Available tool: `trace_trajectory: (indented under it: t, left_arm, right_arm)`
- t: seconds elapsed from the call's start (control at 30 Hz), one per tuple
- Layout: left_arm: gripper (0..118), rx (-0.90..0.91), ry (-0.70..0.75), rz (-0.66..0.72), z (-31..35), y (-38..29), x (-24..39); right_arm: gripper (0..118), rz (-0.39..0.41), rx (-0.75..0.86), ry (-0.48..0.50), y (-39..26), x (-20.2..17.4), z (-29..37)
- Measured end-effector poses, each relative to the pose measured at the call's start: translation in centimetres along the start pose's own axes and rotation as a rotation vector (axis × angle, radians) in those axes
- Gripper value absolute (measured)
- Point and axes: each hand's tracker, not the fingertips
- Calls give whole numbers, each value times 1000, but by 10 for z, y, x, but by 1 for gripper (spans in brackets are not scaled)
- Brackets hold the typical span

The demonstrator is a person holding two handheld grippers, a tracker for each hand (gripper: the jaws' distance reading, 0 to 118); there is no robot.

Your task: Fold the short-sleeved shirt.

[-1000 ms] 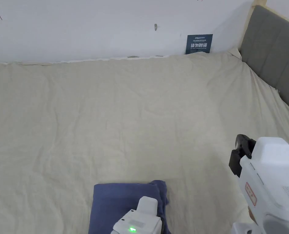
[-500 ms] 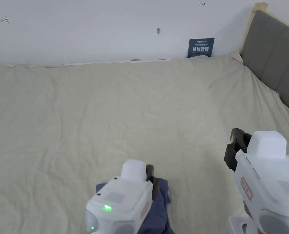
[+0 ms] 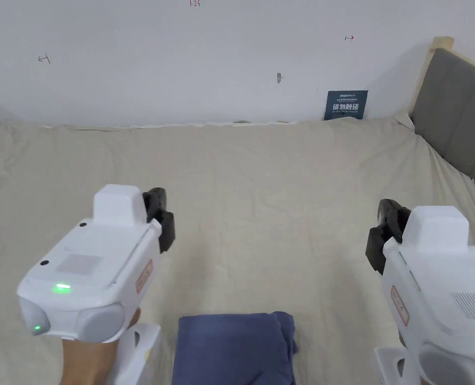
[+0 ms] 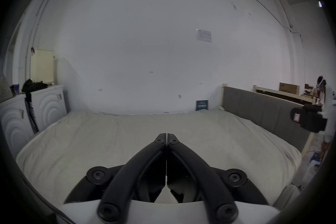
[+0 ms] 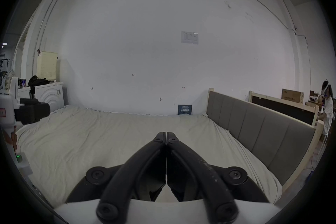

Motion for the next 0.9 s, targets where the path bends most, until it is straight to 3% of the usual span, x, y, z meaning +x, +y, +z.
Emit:
trace_trajectory:
  t: [0.37,0.9]
  left_arm:
    - [0,52,127,47,16,-3,-61]
    - [0,51,156,54,22,-8,-72]
  right_arm:
    - [2,43,49,24,11,-19,3]
    - [2,26,-9,82,-20,-41,-6]
